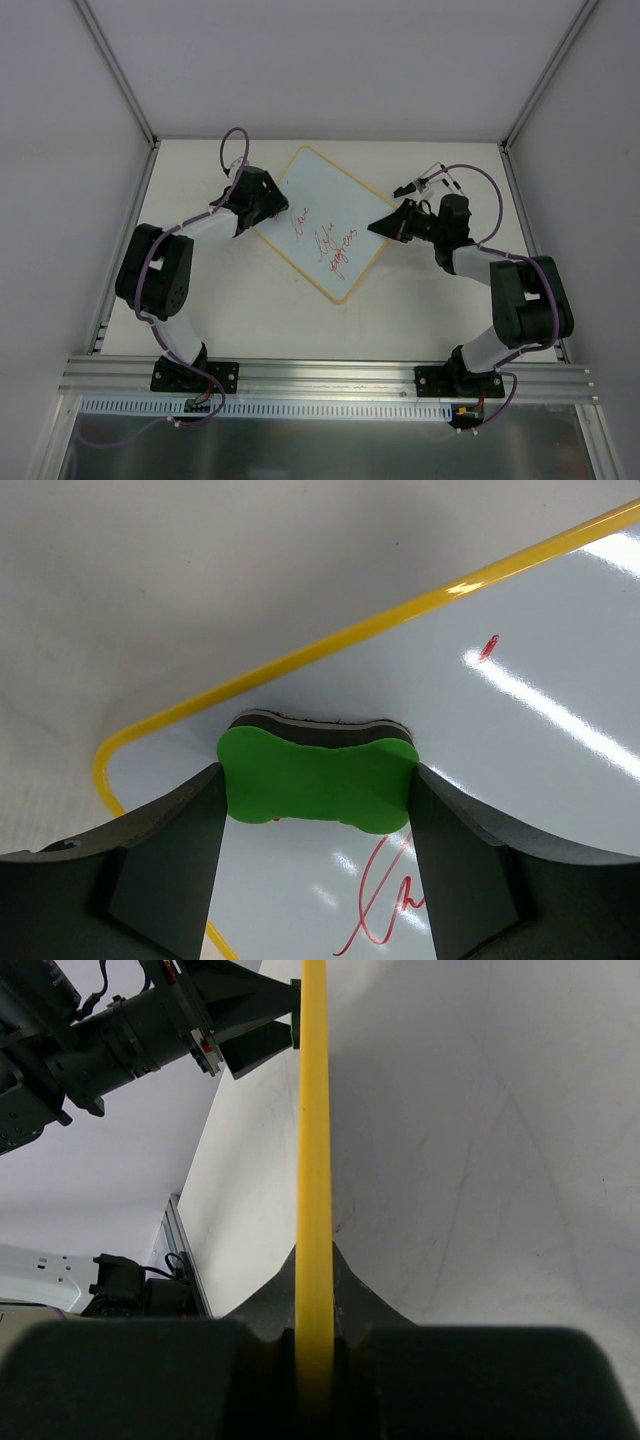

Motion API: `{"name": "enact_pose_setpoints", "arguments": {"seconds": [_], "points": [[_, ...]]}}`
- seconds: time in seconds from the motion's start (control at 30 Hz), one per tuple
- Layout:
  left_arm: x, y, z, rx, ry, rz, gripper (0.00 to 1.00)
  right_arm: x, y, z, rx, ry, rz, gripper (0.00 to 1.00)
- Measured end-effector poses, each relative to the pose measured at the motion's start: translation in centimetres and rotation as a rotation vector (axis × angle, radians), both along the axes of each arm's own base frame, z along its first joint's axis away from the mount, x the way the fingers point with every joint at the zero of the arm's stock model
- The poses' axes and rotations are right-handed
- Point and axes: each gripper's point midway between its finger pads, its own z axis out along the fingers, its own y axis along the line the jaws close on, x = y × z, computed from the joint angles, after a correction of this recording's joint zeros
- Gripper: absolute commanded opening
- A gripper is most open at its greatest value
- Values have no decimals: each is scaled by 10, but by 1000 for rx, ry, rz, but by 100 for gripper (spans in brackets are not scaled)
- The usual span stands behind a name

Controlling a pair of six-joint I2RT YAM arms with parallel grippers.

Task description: Erase the whiteboard

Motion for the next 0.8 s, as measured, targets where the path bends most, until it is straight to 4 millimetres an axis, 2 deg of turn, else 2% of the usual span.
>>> {"name": "enact_pose_setpoints", "arguments": {"seconds": [0.17,0.33,0.43,0.6,0.7,0.8], "points": [[4,-2,3,-35,-10,8,19,2,1,1,-6,-26,0,0],[12,-13,9,-56,-29,-15,19,6,1,3,-15,-55,-12,0],[19,-29,22,-77,-51,-45,19,8,2,4,-24,-85,-17,0],[37,-53,56,-111,-121,-82,19,7,7,6,-27,-102,-8,0],[51,-59,71,-125,-156,-83,19,6,9,5,-29,-102,-6,0],[60,-59,74,-137,-164,-69,18,7,10,5,-30,-97,-14,0]]}}
